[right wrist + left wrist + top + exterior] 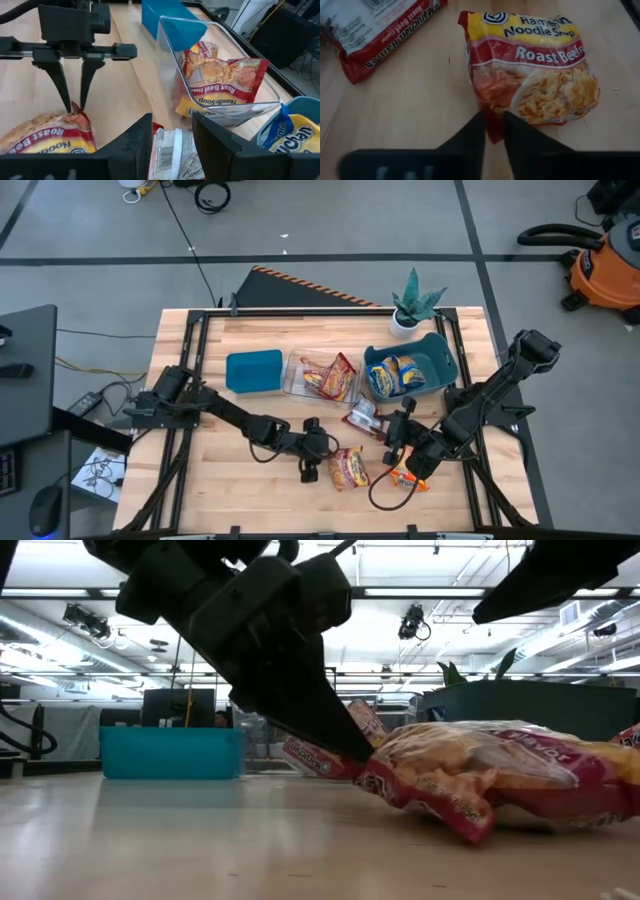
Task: Sort Maruchan noodles
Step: Put the red noodle pack into the transparent bin
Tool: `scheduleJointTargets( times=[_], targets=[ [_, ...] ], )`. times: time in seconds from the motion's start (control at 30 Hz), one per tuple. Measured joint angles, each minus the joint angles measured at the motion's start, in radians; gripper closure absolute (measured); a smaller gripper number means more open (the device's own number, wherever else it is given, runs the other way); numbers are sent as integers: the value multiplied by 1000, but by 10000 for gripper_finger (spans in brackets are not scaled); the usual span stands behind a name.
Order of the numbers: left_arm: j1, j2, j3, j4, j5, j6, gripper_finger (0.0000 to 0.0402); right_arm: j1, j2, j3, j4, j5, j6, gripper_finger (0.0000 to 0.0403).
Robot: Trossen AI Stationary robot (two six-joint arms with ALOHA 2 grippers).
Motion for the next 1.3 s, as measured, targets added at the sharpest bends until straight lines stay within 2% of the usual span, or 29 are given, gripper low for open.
scheduleJointTargets(
  times=[0.07,0.13,0.27,0.53,0.87,1.07,1.3],
  targets=[
    [9,-3,0,-7,24,0,374,1,0,0,0,13,-6,258],
    [18,-19,0,-53,37,0,391,3,0,0,0,15,-18,258],
    [43,-85,0,-113,38,17,396,8,0,0,0,15,-29,258],
    [94,-279,1,-150,90,165,398,10,0,0,8,22,-51,258],
    [263,-459,0,-105,129,247,400,10,0,0,14,22,-53,258],
    [401,-497,0,-102,128,247,400,10,0,0,18,30,-53,258],
    [546,-495,0,-288,145,204,401,10,0,0,23,29,-50,258]
  ],
)
